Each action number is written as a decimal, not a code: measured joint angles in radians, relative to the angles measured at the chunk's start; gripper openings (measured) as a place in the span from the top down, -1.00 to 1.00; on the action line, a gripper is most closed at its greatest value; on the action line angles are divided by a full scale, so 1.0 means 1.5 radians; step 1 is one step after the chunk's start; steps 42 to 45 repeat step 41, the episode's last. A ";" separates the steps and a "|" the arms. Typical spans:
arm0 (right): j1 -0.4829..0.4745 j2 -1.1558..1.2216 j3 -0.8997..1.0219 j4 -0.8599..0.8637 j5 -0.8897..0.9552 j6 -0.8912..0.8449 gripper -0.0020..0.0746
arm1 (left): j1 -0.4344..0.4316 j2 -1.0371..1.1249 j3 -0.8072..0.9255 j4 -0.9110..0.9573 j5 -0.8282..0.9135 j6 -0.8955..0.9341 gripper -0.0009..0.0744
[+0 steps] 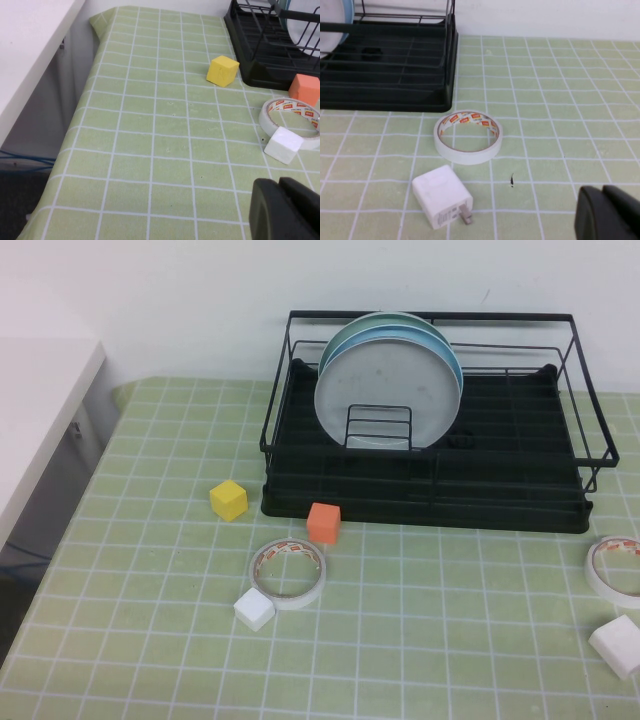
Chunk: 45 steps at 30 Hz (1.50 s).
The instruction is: Place plate on rack
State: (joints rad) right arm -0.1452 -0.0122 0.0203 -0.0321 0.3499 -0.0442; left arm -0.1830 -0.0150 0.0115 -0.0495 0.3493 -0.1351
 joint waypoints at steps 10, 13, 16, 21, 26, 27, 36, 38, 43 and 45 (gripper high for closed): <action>-0.009 0.000 -0.001 -0.003 0.003 0.016 0.95 | 0.000 0.000 0.000 0.000 0.000 0.000 0.98; -0.009 0.000 -0.001 -0.004 0.004 0.018 0.95 | 0.000 0.000 0.000 0.000 0.000 0.000 0.98; -0.009 0.000 -0.001 -0.004 0.004 0.019 0.95 | 0.000 0.000 0.000 0.000 0.000 0.000 0.98; -0.023 0.000 -0.001 -0.004 0.004 0.020 0.95 | 0.000 0.000 0.000 0.000 0.000 0.000 0.98; -0.027 0.000 -0.001 -0.004 0.004 0.020 0.95 | 0.000 0.000 0.000 0.000 0.000 0.000 0.98; -0.027 0.000 -0.001 -0.004 0.004 0.020 0.95 | 0.000 0.000 0.000 0.000 0.000 0.000 0.98; -0.027 0.000 -0.001 -0.004 0.004 0.021 0.95 | 0.000 0.000 0.000 0.000 0.000 0.000 0.98; -0.027 0.000 -0.001 -0.004 0.004 0.021 0.95 | 0.000 0.000 0.000 0.000 0.000 0.000 0.98; -0.020 0.000 -0.001 -0.004 0.004 0.021 0.95 | 0.000 0.000 0.000 0.000 0.000 0.000 0.98; -0.020 0.000 -0.001 -0.004 0.004 0.021 0.95 | 0.000 0.000 0.000 0.000 0.000 0.000 0.98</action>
